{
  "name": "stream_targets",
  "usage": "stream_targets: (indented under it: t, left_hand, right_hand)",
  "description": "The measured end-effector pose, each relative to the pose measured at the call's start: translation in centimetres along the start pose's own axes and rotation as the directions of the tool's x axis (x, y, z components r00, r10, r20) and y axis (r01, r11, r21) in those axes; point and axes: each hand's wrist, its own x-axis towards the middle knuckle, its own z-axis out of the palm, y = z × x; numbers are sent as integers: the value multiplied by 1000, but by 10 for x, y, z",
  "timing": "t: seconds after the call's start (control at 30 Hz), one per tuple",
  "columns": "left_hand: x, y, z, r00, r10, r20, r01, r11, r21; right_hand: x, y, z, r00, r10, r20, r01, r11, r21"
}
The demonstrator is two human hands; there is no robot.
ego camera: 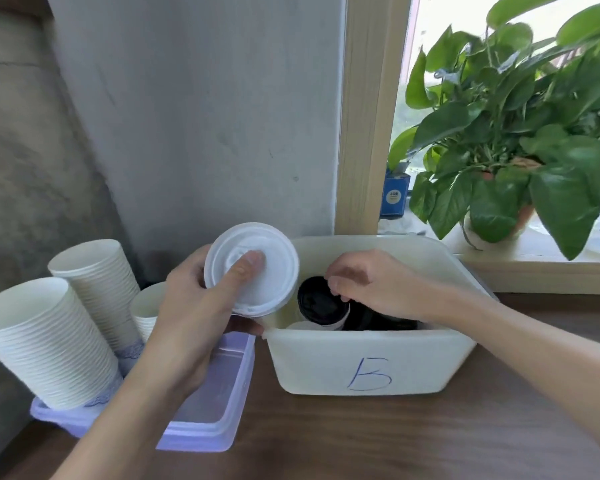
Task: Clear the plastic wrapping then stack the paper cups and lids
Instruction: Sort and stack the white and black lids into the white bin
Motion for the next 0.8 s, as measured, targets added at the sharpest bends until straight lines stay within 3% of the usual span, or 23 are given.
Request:
stream_targets:
  t: [0.23, 0.37, 0.6, 0.8]
  left_hand:
    - [10, -5, 1, 1000, -19, -20, 20, 998, 60]
    - [10, -5, -1, 1000, -23, 5, 23, 998, 59]
    - [9, -3, 0, 999, -32, -2, 33, 999, 41]
    - [10, -4, 0, 1000, -28, -8, 28, 999, 42]
  right_hand:
    - [26, 4, 21, 980, -60, 189, 88, 986, -144]
    - [43, 1, 33, 969, -98, 227, 136, 978, -159]
    - [55, 6, 51, 936, -30, 350, 109, 972, -209]
    - [58, 12, 51, 953, -42, 299, 110, 971, -213]
